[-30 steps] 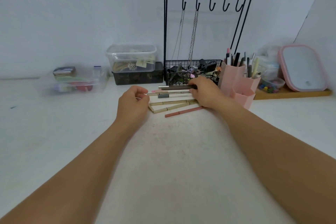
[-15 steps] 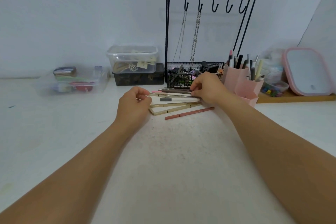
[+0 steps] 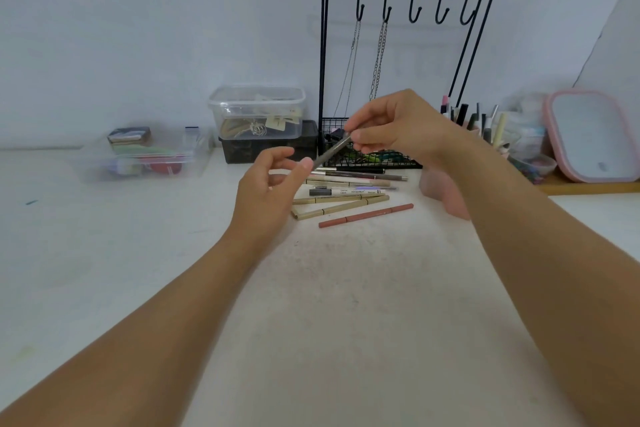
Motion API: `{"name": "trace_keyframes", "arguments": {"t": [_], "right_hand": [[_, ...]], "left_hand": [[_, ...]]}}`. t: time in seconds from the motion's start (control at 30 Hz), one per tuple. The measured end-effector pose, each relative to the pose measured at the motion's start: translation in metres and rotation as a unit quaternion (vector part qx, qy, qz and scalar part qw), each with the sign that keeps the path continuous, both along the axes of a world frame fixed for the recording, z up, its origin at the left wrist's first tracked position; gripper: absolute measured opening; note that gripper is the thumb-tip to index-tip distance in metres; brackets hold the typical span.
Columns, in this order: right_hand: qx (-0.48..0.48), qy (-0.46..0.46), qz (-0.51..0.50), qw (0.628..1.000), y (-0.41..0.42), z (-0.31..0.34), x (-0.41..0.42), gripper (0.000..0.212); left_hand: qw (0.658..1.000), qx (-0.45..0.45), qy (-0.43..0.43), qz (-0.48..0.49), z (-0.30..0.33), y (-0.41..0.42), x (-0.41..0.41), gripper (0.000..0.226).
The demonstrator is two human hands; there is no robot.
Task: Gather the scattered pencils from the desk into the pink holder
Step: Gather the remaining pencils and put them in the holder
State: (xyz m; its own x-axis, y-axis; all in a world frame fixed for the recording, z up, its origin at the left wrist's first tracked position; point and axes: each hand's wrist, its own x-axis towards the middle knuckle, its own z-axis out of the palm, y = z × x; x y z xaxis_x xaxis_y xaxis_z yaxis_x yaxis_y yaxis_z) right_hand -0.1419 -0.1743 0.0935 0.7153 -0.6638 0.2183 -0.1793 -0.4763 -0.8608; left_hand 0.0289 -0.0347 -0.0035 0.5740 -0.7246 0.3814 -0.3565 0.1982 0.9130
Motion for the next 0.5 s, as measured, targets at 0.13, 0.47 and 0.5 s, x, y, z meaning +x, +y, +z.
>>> {"name": "trace_keyframes", "arguments": {"t": [0.13, 0.47, 0.5], "right_hand": [[-0.005, 0.001, 0.046, 0.999, 0.02, 0.001, 0.016, 0.017], [-0.055, 0.04, 0.023, 0.997, 0.027, -0.019, 0.034, 0.03], [-0.115, 0.078, -0.011, 0.99, 0.019, -0.016, 0.028, 0.026]], "left_hand": [[0.998, 0.007, -0.006, -0.058, 0.001, 0.001, -0.007, 0.02], [0.997, 0.064, 0.047, -0.023, 0.003, -0.004, -0.006, 0.038], [0.996, 0.06, 0.069, -0.024, 0.004, -0.004, -0.006, 0.038]]}}
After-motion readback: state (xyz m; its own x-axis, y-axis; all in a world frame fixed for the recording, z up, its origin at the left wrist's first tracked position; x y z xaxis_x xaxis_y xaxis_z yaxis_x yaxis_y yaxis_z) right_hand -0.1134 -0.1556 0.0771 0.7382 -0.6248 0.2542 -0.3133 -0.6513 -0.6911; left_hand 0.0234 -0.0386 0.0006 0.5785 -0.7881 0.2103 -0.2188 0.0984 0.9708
